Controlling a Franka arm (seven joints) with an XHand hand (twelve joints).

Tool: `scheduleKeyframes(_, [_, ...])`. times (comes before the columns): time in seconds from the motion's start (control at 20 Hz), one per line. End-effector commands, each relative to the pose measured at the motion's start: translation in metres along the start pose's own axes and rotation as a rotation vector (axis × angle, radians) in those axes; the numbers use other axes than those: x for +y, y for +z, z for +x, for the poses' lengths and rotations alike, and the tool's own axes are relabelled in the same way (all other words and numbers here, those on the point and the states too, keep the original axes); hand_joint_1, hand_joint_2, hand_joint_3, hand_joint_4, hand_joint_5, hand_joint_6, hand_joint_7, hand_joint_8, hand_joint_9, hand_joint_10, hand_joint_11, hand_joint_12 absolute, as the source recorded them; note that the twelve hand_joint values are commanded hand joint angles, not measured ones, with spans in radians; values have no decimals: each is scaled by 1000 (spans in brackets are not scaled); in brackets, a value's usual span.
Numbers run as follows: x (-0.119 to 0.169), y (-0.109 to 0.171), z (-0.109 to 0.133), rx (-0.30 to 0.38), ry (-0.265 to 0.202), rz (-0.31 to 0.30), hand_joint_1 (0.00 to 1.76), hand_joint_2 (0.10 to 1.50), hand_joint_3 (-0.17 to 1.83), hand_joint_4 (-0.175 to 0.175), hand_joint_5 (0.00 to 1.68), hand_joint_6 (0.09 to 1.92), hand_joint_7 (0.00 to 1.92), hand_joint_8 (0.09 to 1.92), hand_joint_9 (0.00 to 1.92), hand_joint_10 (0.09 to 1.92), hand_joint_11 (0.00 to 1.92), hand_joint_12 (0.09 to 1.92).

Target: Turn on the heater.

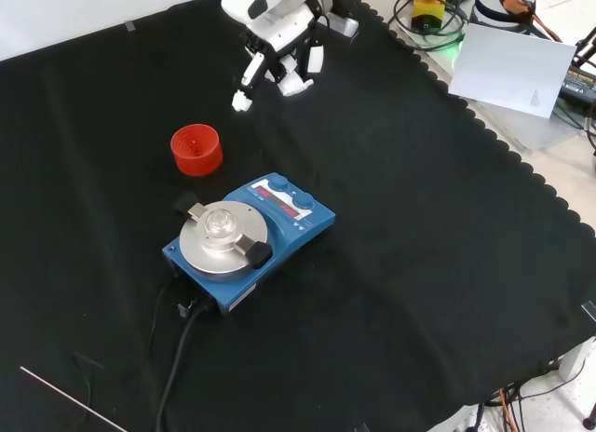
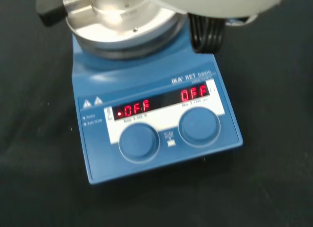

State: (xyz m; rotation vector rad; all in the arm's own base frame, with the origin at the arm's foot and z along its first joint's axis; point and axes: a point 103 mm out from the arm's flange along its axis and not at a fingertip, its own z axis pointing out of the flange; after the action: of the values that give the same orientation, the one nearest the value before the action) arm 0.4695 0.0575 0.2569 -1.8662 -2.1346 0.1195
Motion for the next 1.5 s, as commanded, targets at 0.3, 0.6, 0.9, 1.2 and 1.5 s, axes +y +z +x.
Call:
scheduleKeyframes(0.3, [-10,47,7,-193,35,379,1490,601,1181,-1,389,87,1700,1738,1870,1627,1754,1545])
scheduleKeyframes(0.6, [-12,52,12,-216,24,404,1493,594,1191,2,375,87,1705,1738,1870,1629,1751,1544])
scheduleKeyframes(0.9, [-13,58,15,-232,19,441,1495,589,1201,3,373,87,1707,1736,1872,1626,1750,1536])
scheduleKeyframes(1.2, [-14,62,12,-237,17,485,1500,584,1207,4,374,87,1709,1736,1873,1625,1749,1535])
scheduleKeyframes(1.5, [-15,64,19,-231,-16,502,1501,581,1214,7,369,87,1711,1738,1875,1625,1749,1535])
